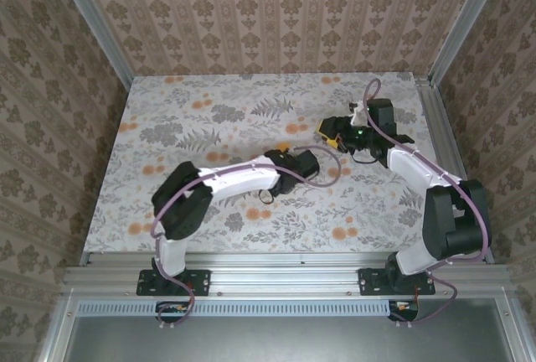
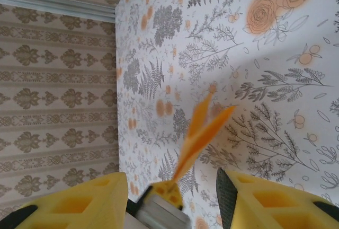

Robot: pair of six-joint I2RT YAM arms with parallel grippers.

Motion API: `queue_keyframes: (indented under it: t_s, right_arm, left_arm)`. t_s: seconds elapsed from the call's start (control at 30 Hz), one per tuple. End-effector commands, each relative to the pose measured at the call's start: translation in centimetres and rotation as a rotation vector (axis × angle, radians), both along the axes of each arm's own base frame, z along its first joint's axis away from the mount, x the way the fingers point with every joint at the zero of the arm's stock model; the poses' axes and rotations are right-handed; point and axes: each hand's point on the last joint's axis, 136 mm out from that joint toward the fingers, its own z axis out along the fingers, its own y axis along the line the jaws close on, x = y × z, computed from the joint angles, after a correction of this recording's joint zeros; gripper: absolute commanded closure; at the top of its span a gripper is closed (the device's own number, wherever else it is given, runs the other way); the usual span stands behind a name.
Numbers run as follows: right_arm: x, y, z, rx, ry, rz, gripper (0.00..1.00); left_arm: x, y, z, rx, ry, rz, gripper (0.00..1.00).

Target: Fold a paper plane with a square sheet of paper (pick it up from the middle)

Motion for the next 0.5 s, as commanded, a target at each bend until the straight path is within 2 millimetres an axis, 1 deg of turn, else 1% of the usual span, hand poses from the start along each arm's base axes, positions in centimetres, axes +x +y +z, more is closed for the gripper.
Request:
queue_keyframes:
  t_s: [0.0,0.13,0.27,0.37,0.47]
  right_arm:
    - [-0.4,-0.5,0.9,-0.027,-0.02,0.002,0.49]
    - [-0.6,-1.0,0.2,-0.071,-0.006,0.001,0.49]
    - [-0.8,-0.9,-0.5,-0.08,0.011,0.017,0.49]
    - [-1.1,-1.0,-1.4,-0.091,0.038,0.021,0.49]
    - [-1.6,-1.0,-2.4,-0.101,0.066,0.025,0.49]
  left_arm:
    - [-0.4,-2.0,-0.2,0.032,-0.019,-0.062,0.94]
    - [-2.3,-4.4,-2.2,-0.039,0.068,-0.112,0.87]
    - [-4.1,-6.0,-3.7,-0.142,0.188,-0.136,0.78]
    - [-5.2,-6.8,-3.8,-0.224,0.268,-0.148,0.7]
    - [-5.8,-7.2,-3.2,-0.328,0.336,-0.135,0.65]
